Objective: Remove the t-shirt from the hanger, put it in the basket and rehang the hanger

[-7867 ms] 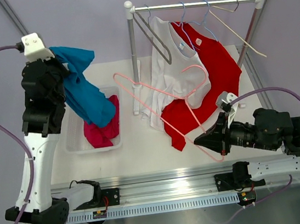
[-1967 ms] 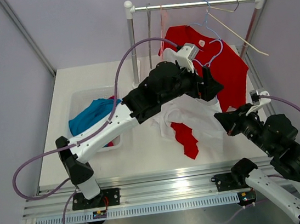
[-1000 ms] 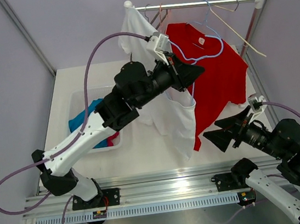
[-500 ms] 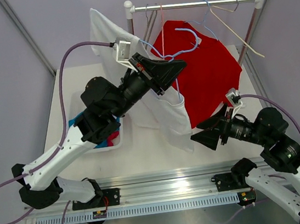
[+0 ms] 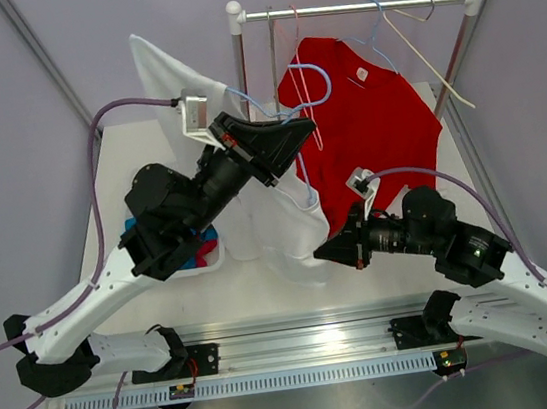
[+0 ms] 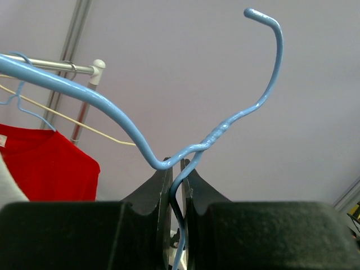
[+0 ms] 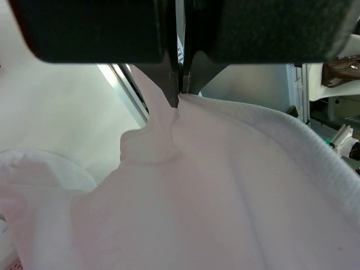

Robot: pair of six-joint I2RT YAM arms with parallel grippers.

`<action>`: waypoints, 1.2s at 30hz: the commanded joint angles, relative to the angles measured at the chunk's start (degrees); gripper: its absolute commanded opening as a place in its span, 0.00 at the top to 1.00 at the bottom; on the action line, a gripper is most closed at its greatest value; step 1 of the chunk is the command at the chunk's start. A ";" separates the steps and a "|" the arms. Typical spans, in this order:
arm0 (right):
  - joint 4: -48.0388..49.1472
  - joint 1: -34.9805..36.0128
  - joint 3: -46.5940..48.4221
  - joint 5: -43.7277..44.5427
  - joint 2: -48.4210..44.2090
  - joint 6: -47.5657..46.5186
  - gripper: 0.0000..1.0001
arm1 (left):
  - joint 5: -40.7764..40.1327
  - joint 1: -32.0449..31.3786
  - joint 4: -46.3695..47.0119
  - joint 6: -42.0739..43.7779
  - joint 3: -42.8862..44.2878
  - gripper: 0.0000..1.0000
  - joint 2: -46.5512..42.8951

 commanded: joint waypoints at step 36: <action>-8.87 17.98 17.22 23.83 1.72 -5.53 0.28 | 0.68 0.59 10.44 -2.12 -18.85 1.00 -22.95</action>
